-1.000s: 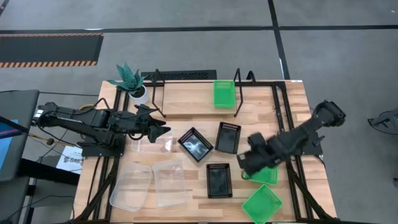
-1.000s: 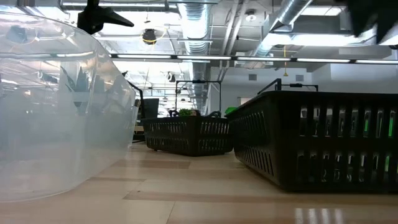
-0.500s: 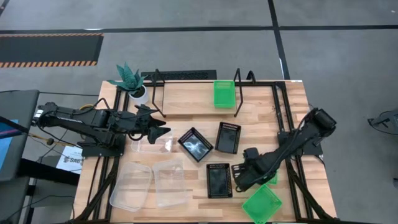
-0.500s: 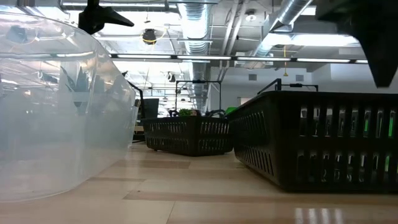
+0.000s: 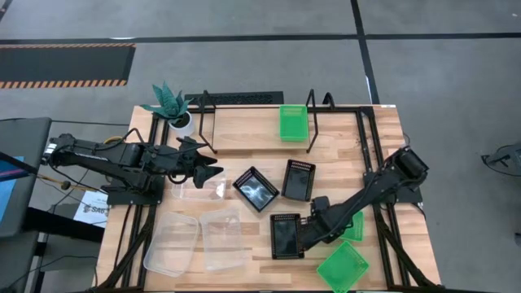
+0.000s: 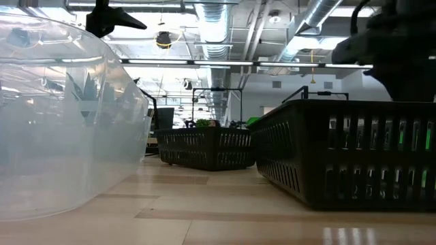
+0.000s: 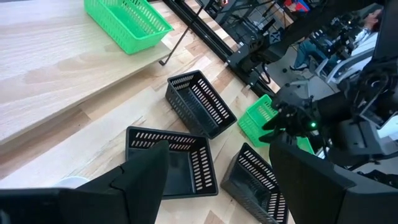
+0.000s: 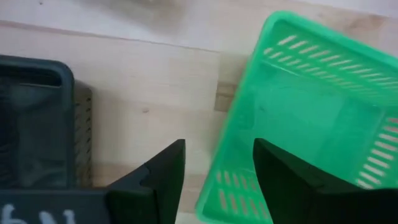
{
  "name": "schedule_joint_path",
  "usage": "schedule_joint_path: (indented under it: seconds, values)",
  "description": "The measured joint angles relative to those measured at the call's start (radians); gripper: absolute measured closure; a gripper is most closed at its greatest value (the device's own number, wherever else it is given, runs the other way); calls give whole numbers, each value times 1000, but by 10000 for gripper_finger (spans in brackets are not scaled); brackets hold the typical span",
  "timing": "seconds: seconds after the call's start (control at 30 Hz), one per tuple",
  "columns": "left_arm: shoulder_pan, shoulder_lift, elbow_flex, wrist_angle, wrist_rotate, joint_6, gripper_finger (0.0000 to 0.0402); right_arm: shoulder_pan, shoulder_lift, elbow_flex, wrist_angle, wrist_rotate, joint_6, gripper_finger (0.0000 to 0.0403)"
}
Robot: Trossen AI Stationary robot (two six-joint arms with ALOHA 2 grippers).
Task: Stack baskets on shelf by color
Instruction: Stack the top green bin on top of the green bin on the shelf
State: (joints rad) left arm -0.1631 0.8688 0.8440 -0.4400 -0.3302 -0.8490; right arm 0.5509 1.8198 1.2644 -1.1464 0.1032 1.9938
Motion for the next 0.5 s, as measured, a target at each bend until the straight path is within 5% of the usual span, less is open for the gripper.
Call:
schedule_joint_path:
  seconds: [0.5]
  values:
    - [0, 0, 0, 0, -2, 0, 136, -48, 1, 0, -28, 1, -112, 391]
